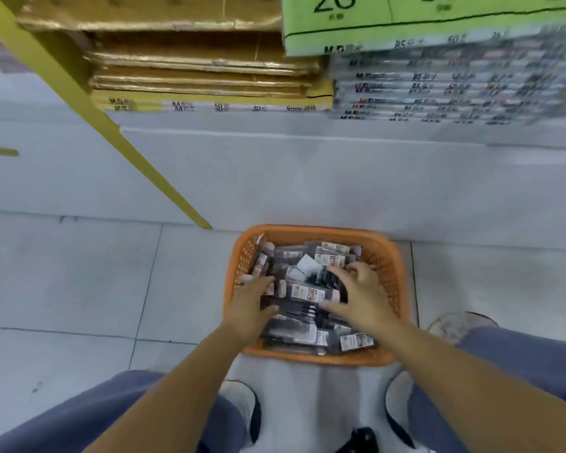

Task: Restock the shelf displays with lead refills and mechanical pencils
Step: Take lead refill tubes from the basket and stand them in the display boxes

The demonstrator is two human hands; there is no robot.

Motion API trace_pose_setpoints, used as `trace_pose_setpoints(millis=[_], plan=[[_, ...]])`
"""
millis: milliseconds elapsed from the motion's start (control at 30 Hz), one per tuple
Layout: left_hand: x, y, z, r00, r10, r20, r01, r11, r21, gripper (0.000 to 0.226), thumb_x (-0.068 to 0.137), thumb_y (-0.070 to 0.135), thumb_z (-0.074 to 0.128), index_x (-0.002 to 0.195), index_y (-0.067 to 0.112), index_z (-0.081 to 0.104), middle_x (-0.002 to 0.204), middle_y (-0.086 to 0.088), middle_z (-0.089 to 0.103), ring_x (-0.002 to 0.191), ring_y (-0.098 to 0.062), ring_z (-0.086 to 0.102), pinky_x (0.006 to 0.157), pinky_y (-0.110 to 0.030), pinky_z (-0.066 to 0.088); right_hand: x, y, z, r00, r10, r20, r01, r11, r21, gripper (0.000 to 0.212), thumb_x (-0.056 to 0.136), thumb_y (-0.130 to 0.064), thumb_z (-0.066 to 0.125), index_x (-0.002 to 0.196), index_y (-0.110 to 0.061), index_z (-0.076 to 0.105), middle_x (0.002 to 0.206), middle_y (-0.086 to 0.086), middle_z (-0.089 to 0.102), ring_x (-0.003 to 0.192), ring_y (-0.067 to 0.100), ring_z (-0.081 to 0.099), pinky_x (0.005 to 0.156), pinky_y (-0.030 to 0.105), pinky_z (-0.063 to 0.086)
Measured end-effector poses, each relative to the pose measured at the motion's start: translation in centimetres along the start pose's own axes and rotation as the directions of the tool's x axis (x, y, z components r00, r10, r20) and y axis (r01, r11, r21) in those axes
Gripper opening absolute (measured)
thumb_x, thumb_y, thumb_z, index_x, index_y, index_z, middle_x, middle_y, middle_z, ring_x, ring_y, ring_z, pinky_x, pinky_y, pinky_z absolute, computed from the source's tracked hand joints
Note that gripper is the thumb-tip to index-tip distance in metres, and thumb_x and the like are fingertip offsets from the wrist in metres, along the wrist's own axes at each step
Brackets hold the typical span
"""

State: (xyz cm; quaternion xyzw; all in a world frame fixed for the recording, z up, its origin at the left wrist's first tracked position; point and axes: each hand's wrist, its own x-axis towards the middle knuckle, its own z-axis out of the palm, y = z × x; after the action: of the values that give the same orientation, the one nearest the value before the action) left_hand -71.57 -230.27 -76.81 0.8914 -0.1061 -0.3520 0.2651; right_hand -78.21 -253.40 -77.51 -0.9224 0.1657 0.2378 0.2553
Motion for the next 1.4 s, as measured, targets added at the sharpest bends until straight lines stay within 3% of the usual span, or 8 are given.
trace_pose_setpoints(millis=[133, 333, 567, 833, 967, 1133, 1300, 1400], plan=[[1.1, -0.4, 0.3, 0.999, -0.003, -0.035, 0.003, 1.000, -0.001, 0.063, 0.092, 0.015, 0.070, 0.149, 0.018, 0.044, 0.154, -0.005, 0.045, 0.142, -0.023, 0.039, 0.121, -0.036, 0.026, 0.9, 0.2, 0.4, 0.997, -0.017, -0.081, 0.015, 1.000, -0.027, 0.076, 0.073, -0.072, 0.062, 0.139, -0.046, 0.034, 0.136, 0.000, 0.033, 0.126, 0.020, 0.030, 0.103, 0.041, 0.039], [2.2, -0.2, -0.2, 0.999, -0.002, -0.053, 0.004, 0.999, 0.054, 0.057, 0.091, 0.018, 0.072, 0.144, 0.020, 0.052, 0.150, -0.002, 0.046, 0.136, -0.021, 0.045, 0.115, -0.035, 0.035, 0.7, 1.6, -0.4, 0.998, 0.017, -0.056, -0.005, 0.975, 0.221, 0.087, 0.068, -0.069, 0.070, 0.142, -0.039, 0.034, 0.138, -0.008, 0.026, 0.130, 0.015, 0.030, 0.111, 0.040, 0.035], [2.9, 0.8, -1.2, 0.997, -0.018, -0.073, 0.027, 0.992, 0.127, 0.047, 0.084, 0.027, 0.078, 0.129, 0.025, 0.065, 0.135, 0.005, 0.058, 0.120, -0.018, 0.056, 0.094, -0.032, 0.045, 0.1, 2.3, -1.1, 1.000, 0.023, 0.017, -0.027, 0.968, 0.250, 0.081, 0.077, -0.043, 0.077, 0.145, -0.035, 0.033, 0.148, 0.000, 0.033, 0.137, 0.021, 0.028, 0.113, 0.044, 0.028], [3.0, 1.8, -1.0, 0.983, 0.102, -0.150, -0.071, 0.977, 0.201, 0.031, 0.087, 0.046, 0.071, 0.106, 0.022, 0.073, 0.113, 0.005, 0.064, 0.110, -0.020, 0.052, 0.094, -0.035, 0.043, 1.0, 2.7, -1.5, 0.994, 0.107, 0.022, -0.109, 0.950, 0.293, 0.066, 0.071, -0.042, 0.082, 0.126, -0.020, 0.054, 0.126, 0.000, 0.052, 0.104, 0.010, 0.049, 0.092, 0.028, 0.042], [3.3, 2.9, -0.6, 0.985, 0.170, -0.041, -0.169, 0.985, 0.035, 0.018, 0.085, 0.038, 0.076, 0.089, 0.021, 0.070, 0.108, 0.007, 0.070, 0.106, -0.017, 0.058, 0.094, -0.039, 0.049, 0.8, 3.1, -1.5, 0.993, 0.112, 0.048, -0.121, 0.950, 0.289, 0.054, 0.074, -0.045, 0.079, 0.119, -0.027, 0.057, 0.130, -0.001, 0.046, 0.106, 0.010, 0.044, 0.089, 0.026, 0.038], [3.4, 4.3, 1.0, 0.993, 0.098, 0.060, -0.092, 0.992, -0.089, 0.023, 0.081, 0.027, 0.082, 0.082, 0.037, 0.060, 0.105, 0.012, 0.069, 0.098, -0.010, 0.063, 0.090, -0.040, 0.055, 0.3, 3.1, -1.6, 0.991, 0.062, 0.121, -0.106, 0.907, 0.408, 0.042, 0.076, -0.039, 0.079, 0.110, -0.037, 0.055, 0.116, -0.010, 0.055, 0.105, 0.011, 0.055, 0.079, 0.023, 0.045], [3.8, 4.3, 1.5, 0.997, 0.061, 0.047, -0.059, 0.997, -0.040, 0.040, 0.085, 0.028, 0.078, 0.121, 0.034, 0.063, 0.109, 0.010, 0.064, 0.100, -0.013, 0.062, 0.087, -0.034, 0.053, 0.1, 3.3, -1.9, 0.966, 0.055, 0.254, -0.167, 0.881, 0.443, 0.054, 0.079, -0.016, 0.078, 0.118, -0.037, 0.047, 0.102, -0.017, 0.053, 0.089, 0.005, 0.058, 0.063, 0.020, 0.049], [3.6, 3.8, 1.2, 0.998, 0.057, 0.015, -0.055, 0.993, -0.106, 0.014, 0.086, 0.027, 0.077, 0.096, 0.032, 0.069, 0.102, 0.011, 0.065, 0.096, -0.011, 0.061, 0.080, -0.025, 0.047, 0.2, 3.7, -1.7, 0.972, 0.074, 0.225, -0.162, 0.901, 0.403, 0.051, 0.079, -0.009, 0.077, 0.114, -0.032, 0.049, 0.099, -0.012, 0.058, 0.088, 0.006, 0.060, 0.066, 0.021, 0.050]])
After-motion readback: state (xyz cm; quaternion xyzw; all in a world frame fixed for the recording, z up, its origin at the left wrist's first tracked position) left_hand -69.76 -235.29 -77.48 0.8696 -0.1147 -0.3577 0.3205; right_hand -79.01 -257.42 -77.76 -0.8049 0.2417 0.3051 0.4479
